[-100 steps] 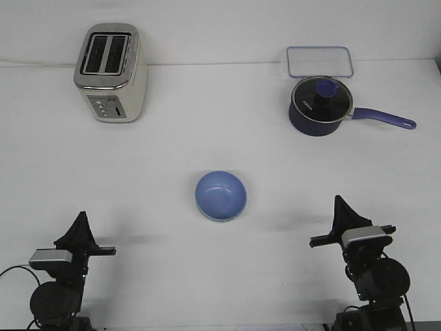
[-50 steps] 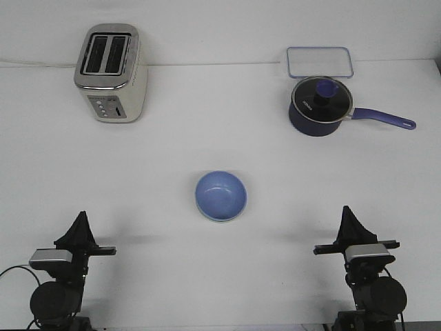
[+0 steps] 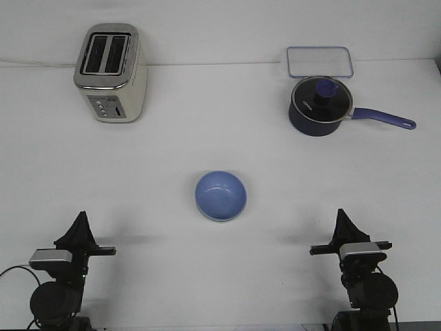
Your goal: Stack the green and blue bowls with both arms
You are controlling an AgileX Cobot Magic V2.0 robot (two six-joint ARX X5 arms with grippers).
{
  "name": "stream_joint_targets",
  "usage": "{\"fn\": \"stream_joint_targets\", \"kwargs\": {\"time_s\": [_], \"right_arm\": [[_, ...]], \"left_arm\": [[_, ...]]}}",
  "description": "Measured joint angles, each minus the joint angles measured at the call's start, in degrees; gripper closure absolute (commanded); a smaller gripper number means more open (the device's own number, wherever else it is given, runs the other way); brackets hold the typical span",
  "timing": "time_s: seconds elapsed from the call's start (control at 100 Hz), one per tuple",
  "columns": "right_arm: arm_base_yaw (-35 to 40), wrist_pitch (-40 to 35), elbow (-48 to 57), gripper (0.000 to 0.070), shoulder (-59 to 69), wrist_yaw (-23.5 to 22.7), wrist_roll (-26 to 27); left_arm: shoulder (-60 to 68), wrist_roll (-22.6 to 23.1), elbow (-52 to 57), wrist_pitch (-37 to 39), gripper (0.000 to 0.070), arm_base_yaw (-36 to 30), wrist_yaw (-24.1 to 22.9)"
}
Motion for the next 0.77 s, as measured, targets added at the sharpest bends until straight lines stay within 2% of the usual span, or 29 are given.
{"fn": "stream_joint_targets", "kwargs": {"time_s": [0.77], "right_arm": [[0.00, 0.52, 0.00, 0.0700, 0.00, 0.00, 0.00]], "left_arm": [[0.00, 0.00, 0.00, 0.00, 0.0688, 0.00, 0.00]]}}
